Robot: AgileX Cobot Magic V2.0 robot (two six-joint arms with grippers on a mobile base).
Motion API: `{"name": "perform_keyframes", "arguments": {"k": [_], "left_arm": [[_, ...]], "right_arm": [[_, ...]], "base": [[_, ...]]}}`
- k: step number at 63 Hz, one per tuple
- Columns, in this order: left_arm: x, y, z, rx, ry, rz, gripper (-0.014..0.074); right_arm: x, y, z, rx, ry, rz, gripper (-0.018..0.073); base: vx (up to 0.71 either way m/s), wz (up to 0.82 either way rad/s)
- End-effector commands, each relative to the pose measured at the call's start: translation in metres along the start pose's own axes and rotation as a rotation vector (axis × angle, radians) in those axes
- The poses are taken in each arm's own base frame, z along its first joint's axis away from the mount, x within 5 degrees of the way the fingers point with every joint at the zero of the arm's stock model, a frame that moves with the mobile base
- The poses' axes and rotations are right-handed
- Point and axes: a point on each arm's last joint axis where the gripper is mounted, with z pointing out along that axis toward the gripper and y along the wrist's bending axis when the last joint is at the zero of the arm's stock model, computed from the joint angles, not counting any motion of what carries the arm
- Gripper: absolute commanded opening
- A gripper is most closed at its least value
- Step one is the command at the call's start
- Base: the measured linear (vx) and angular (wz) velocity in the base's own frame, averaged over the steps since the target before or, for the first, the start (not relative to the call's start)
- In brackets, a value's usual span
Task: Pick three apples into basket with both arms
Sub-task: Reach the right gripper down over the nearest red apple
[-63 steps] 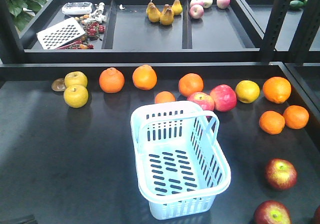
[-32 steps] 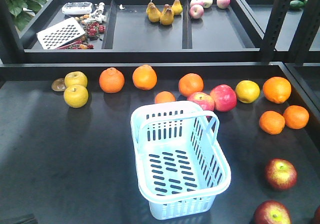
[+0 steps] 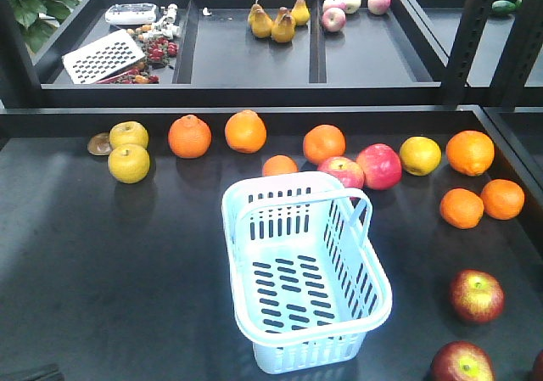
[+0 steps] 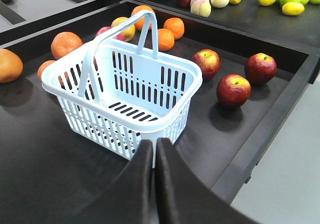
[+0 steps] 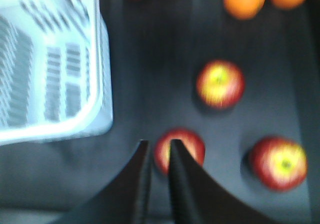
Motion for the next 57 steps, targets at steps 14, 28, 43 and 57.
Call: {"name": "perform_keyframes", "arguments": {"k": [14,28,43,57], "left_arm": [[-0.013,0.002,-0.002,-0.025,-0.074,-0.032,-0.0008],[-0.012,0.002,-0.002,-0.020,-0.069,-0.032,-0.0008],[-0.012,0.002,-0.002,-0.021,-0.069,-0.030,-0.0008],[-0.012,0.002,-0.002,-0.021,-0.069,-0.029,-0.0008]], "right_arm": [[-0.027,-0.008,0.062,-0.036,0.190,-0.077,0.0731],[-0.027,-0.011,0.083,-0.042,0.277,-0.068,0.0701],[-0.025,-0.015,0.115,-0.045,0.379,-0.053,0.0643],[-0.023,-0.019,0.145,-0.044,0.448,-0.033,0.0623]], "base": [[0.00,0.00],[0.00,0.00],[0.00,0.00],[0.00,0.00]]}}
